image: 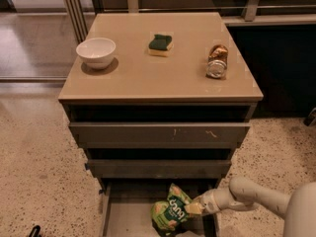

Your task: Pick green rice chip bag from bottom drawer and place on counter

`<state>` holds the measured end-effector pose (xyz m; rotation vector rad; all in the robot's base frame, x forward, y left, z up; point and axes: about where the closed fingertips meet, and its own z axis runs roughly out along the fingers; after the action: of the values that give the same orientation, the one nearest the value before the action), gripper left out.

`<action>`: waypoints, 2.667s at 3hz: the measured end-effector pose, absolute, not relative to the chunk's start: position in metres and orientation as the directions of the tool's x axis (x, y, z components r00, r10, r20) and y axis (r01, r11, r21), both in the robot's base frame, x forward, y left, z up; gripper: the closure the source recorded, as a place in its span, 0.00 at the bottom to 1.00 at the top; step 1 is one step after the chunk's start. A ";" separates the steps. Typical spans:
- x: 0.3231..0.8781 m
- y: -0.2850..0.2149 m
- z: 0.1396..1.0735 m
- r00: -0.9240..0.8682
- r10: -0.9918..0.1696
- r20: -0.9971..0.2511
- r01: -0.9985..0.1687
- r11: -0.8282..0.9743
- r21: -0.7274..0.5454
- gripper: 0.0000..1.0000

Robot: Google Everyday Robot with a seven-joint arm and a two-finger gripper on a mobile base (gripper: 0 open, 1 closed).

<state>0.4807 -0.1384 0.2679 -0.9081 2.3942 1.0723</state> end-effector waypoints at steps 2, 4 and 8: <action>0.485 -0.099 0.392 -0.510 -0.484 -0.712 -0.858 0.226 0.461 1.00; 0.487 -0.085 0.455 -0.385 -0.479 -0.789 -0.920 0.126 0.372 1.00; 0.461 -0.060 0.665 0.042 -0.559 -0.828 -0.986 0.109 -0.124 1.00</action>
Offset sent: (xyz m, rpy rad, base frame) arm 0.0148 0.0537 0.1936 0.2078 -0.2439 0.4003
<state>0.4609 -0.0600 0.6653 -1.5470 1.6151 0.6985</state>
